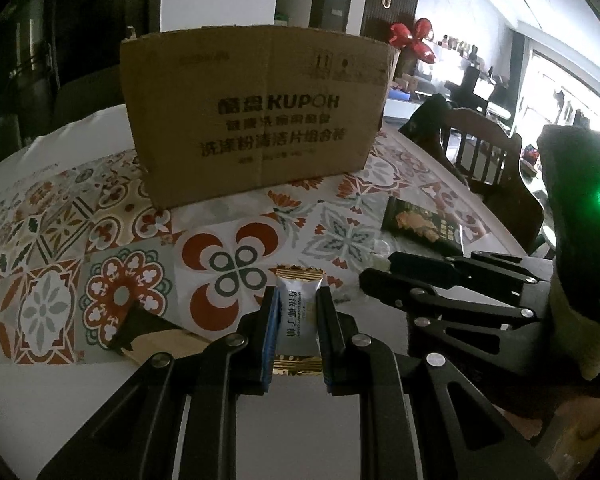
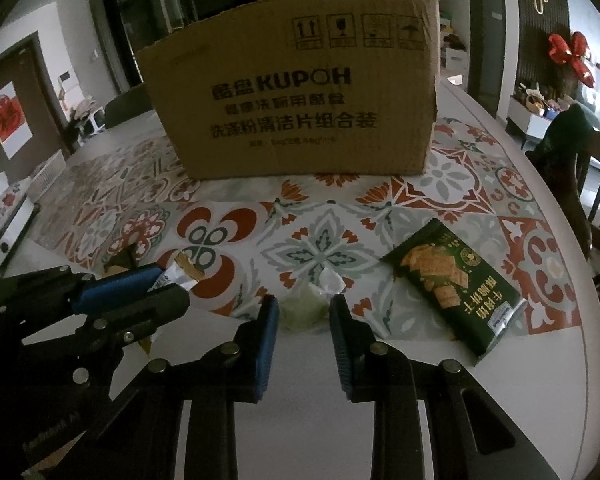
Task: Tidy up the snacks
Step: 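Carry both snacks into the cardboard box and open both tools to release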
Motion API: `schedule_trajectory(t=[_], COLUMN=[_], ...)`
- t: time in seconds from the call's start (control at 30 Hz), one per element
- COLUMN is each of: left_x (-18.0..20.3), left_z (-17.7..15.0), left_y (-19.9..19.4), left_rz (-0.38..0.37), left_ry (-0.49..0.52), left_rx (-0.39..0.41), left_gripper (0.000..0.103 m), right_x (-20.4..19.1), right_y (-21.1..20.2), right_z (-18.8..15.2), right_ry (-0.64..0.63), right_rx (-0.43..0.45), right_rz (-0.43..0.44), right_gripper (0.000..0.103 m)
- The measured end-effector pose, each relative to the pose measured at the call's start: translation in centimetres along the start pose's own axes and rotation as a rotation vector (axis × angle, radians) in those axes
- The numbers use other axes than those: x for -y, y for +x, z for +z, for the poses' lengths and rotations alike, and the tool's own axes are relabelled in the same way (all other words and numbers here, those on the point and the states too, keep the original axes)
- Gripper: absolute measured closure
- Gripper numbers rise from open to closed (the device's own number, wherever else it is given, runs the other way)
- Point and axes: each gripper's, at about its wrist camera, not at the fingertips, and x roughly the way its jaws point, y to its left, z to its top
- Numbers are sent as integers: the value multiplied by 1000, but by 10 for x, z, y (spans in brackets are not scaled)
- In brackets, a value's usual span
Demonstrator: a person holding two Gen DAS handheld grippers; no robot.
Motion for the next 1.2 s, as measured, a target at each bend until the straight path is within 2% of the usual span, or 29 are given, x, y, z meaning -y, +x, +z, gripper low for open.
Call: schedule_trajectory(t=[0.2,0.63,1.2], left_x=[-2,-8,-20], left_z=[8,39,101], left_y=[-11,-47,-87], left_rz=[5,20,54], left_ry=[-7,-11,24], left_rx=[32,151,345], left_gripper=[84,84,84], right_x=[-2,-11,-17], right_y=[-12,-60,-114], right_z=[3,27,90], right_ry=[-5,-21,-24], right_rx=[29,178,419], right_rz=[-7,-21,-23], right_gripper=[75,75,75])
